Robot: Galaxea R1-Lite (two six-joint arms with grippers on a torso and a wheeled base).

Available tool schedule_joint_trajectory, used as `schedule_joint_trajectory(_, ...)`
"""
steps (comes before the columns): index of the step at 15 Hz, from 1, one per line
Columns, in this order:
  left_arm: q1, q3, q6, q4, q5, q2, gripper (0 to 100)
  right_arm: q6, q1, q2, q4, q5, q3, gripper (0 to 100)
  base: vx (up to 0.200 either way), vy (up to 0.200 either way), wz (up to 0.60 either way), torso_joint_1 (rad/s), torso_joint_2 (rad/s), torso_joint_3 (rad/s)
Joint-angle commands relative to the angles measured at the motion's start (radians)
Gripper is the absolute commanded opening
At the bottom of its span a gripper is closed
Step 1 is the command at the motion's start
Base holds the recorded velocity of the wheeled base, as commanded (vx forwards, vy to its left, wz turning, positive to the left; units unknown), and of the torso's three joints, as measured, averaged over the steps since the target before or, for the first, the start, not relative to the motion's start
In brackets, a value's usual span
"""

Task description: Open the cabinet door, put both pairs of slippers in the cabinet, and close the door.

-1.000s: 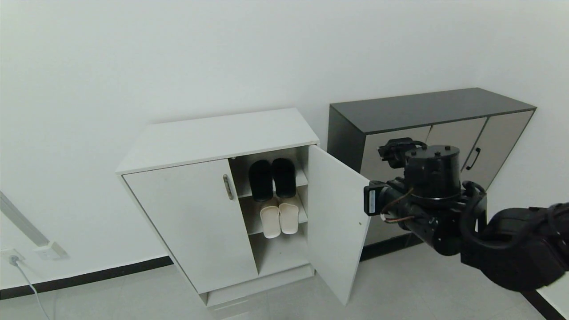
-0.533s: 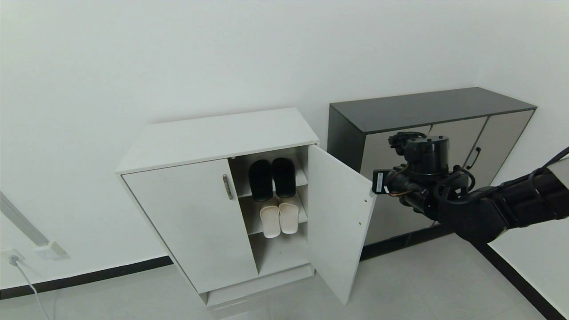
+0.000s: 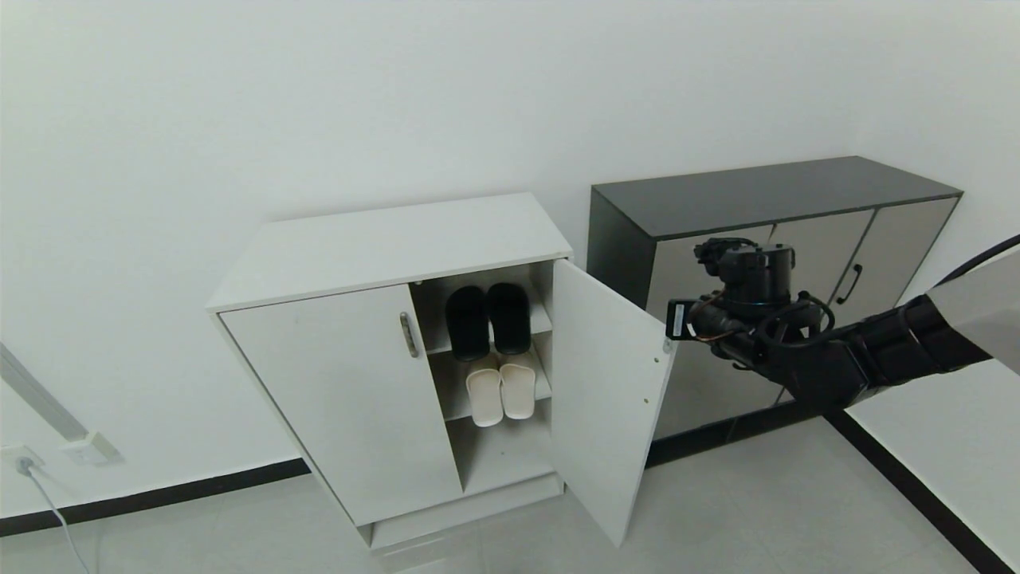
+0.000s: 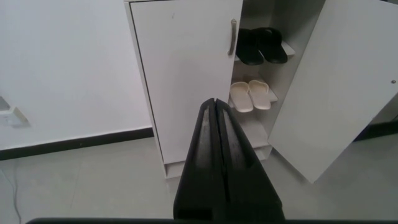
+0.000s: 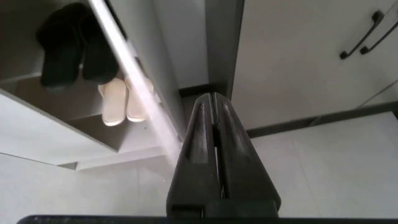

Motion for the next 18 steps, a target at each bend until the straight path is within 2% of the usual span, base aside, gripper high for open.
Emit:
schedule_joint_trajectory(1,0.0,0.0,0.0,0.0,0.0,0.002,0,0.0,-0.005,0.017,0.009,0.0,-0.006,0,0.0,0.0,0.0,0.0,0.0,0.0)
schedule_joint_trajectory(10,0.0,0.0,0.0,0.0,0.0,0.002,0,0.002,0.019,0.01,0.032,0.002,0.028,0,0.0,0.0,0.0,0.0,0.0,0.0)
schedule_joint_trajectory(15,0.0,0.0,0.0,0.0,0.0,0.002,0,0.016,0.077,-0.041,0.03,0.002,0.079,0,0.0,0.0,0.0,0.0,0.0,0.0)
schedule_joint_trajectory(18,0.0,0.0,0.0,0.0,0.0,0.002,0,0.023,0.149,-0.07,0.027,0.002,0.12,0,0.0,0.0,0.0,0.0,0.0,0.0)
